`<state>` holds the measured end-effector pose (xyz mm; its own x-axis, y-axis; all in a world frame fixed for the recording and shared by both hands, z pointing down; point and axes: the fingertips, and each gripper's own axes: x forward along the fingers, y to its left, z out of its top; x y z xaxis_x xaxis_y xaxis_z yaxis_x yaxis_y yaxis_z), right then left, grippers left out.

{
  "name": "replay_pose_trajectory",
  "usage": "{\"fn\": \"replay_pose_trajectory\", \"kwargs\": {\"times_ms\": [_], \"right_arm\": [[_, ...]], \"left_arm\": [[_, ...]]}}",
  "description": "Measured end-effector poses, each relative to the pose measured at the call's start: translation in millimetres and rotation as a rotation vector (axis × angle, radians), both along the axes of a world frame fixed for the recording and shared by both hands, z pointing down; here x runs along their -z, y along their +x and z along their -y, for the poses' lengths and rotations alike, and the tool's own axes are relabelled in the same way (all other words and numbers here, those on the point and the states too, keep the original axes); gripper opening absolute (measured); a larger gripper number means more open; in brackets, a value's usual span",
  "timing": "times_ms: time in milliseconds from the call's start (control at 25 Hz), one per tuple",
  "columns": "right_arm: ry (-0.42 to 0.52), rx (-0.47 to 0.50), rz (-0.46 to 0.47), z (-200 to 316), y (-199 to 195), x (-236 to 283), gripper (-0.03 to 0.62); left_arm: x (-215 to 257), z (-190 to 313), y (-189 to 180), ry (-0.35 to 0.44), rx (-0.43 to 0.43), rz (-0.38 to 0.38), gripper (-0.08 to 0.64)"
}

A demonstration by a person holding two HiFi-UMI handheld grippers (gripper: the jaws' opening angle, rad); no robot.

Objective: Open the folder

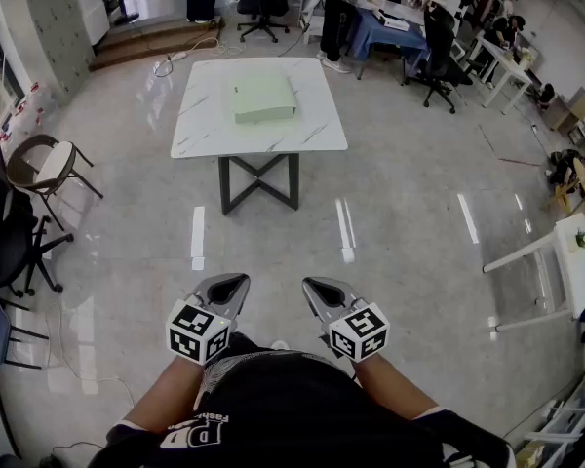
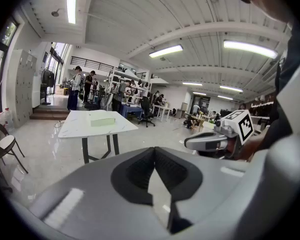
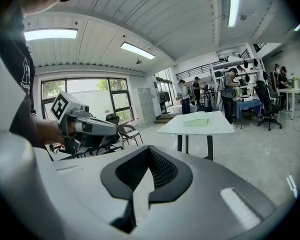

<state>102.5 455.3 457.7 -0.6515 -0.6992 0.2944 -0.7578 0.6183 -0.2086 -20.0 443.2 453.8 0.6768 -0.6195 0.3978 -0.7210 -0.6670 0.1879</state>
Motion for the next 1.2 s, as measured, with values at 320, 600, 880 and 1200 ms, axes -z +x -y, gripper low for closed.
{"fn": "replay_pose_trajectory", "kwargs": {"times_ms": [320,600,880,1200], "right_arm": [[-0.005,0.002,0.001,2,-2,-11,-0.002],[-0.013,-0.007,0.032,5,-2,-7,-0.002],[-0.01,-0.007,0.01,5,-4,-5,-0.002],[-0.011,0.0,0.005,1,-11,-4,-0.002]], "left_arm": [[-9,1,0,-0.001,-0.004,0.001,0.058],[-8,2,0,-0.003,-0.004,0.001,0.058],[-6,0,-1,-0.003,-0.007,0.002,0.058],[-4,-2,-6,-0.002,-0.008,0.002,0.057]]}}
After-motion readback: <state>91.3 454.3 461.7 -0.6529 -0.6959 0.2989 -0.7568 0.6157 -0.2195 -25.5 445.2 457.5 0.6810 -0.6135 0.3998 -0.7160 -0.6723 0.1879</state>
